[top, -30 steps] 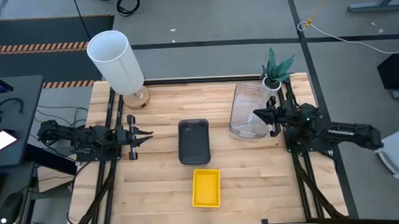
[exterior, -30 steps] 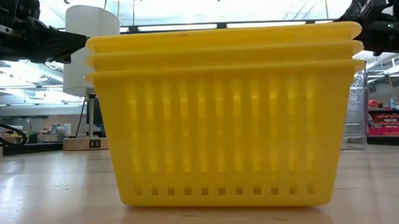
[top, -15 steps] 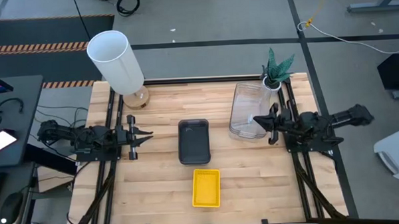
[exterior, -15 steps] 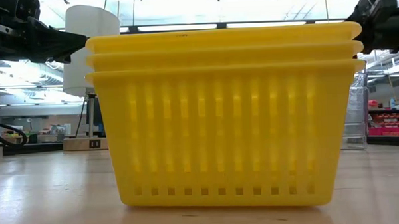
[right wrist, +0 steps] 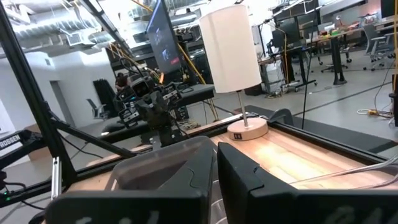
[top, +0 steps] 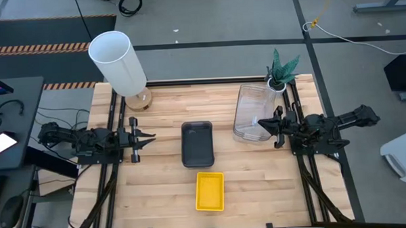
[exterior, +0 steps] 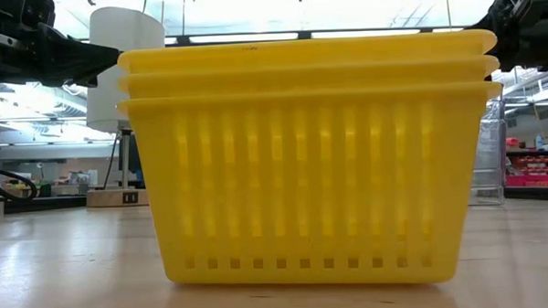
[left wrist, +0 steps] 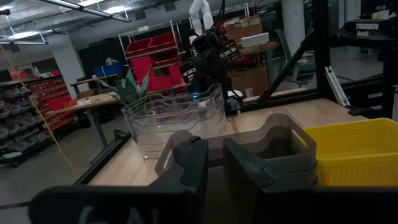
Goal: Stack baskets by color
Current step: Return to Home Position
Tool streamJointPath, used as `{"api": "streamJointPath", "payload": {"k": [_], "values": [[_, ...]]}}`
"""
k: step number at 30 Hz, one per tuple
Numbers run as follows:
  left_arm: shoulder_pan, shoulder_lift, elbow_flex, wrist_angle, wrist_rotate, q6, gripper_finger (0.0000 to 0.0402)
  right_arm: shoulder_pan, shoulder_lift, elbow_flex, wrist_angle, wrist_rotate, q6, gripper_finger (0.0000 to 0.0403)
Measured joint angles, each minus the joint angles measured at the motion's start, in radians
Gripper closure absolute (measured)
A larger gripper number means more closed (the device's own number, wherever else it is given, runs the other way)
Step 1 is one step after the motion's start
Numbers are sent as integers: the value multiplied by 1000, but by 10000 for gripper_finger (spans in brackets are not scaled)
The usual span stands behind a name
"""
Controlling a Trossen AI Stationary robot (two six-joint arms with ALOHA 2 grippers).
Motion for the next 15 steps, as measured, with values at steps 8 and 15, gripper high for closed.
{"api": "streamJointPath", "payload": {"k": [8,15], "values": [[0,0,0,0,0,0,349,0,0,0,1,0,0,373],[0,0,0,0,0,0,346,0,0,0,1,0,0,373]]}}
